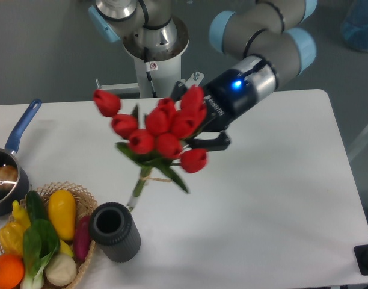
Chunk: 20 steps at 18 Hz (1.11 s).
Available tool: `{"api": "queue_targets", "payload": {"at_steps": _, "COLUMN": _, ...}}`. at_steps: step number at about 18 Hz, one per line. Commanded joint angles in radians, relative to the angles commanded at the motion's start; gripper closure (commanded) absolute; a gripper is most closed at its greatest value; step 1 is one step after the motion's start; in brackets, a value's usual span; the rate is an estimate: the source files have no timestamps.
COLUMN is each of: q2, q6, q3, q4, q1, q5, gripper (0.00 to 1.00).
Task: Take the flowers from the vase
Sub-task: 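Carry the tulip bunch up and away from the vase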
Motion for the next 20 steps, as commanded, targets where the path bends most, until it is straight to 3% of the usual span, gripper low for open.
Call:
{"api": "queue_targets", "payload": {"at_steps": 4, "q2": 0.002, "q6": 0.006, "q3": 0.011, "q4": 0.003, "q1": 0.061, "q5": 0.091, "gripper": 0.72}}
{"api": "queue_targets", "payload": {"at_steps": 7, "q2": -0.006, "q6": 0.005, "q3": 0.064, "q4": 0.002, "q1": 0.091, "q5": 0.117, "gripper": 0.72}}
{"api": "queue_targets", "payload": {"at_steps": 9, "q2": -0.011, "q6": 0.006, "q3": 0.089, "q4": 0.003, "q1": 0.094, "q5": 0.224, "gripper": 0.72}}
{"api": "queue_targets", "payload": {"at_steps": 12, "q2": -0.012, "q6": 0.008, "q3": 0.097, "q4": 0.003, "q1": 0.097, "q5": 0.344, "gripper": 0.72}}
{"api": "queue_targets", "payload": {"at_steps": 20, "q2": -0.008, "q6": 0.04, "q3": 0.078, "q4": -0.002, "q1": 0.118, "q5": 0.424, "gripper": 0.72}}
